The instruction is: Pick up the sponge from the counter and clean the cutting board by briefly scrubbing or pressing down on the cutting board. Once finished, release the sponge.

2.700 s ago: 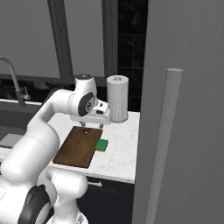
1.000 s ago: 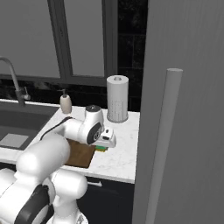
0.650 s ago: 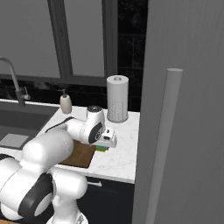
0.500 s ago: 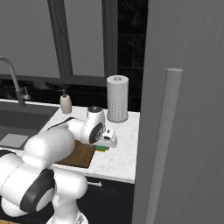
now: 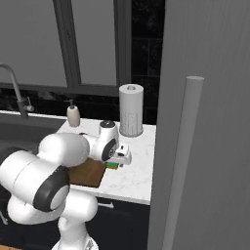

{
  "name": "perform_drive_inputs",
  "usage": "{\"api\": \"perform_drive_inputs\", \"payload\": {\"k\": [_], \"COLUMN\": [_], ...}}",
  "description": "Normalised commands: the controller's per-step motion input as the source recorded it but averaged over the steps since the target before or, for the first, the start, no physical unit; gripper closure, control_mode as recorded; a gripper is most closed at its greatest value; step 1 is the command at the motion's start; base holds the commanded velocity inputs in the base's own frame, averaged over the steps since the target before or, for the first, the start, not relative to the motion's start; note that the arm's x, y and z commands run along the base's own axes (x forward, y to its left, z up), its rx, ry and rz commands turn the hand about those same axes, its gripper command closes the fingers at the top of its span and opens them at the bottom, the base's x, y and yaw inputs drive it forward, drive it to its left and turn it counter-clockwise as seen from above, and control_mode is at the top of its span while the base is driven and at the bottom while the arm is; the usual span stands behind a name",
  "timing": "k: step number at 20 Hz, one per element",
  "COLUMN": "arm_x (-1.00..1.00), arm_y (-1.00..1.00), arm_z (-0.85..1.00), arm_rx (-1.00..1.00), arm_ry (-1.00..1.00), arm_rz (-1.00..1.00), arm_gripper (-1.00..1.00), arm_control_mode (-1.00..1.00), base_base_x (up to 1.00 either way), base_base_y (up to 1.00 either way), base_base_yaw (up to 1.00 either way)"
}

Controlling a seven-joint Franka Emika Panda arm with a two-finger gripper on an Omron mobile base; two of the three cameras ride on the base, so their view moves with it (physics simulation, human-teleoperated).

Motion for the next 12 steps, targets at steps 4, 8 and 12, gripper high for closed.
{"api": "perform_drive_inputs", "payload": {"k": [4, 8, 12], "arm_x": [0.28, 0.32, 0.32], "arm_y": [0.0, 0.0, 0.0], "arm_z": [-0.13, -0.14, -0.18], "arm_rx": [0.0, 0.0, 0.0], "arm_ry": [0.0, 0.0, 0.0], "arm_rz": [0.0, 0.0, 0.0], "arm_gripper": [-1.0, -1.0, -1.0], "arm_control_mode": [-1.0, -1.0, -1.0], "base_base_x": [0.0, 0.0, 0.0], "base_base_y": [0.0, 0.0, 0.0], "base_base_yaw": [0.0, 0.0, 0.0]}}
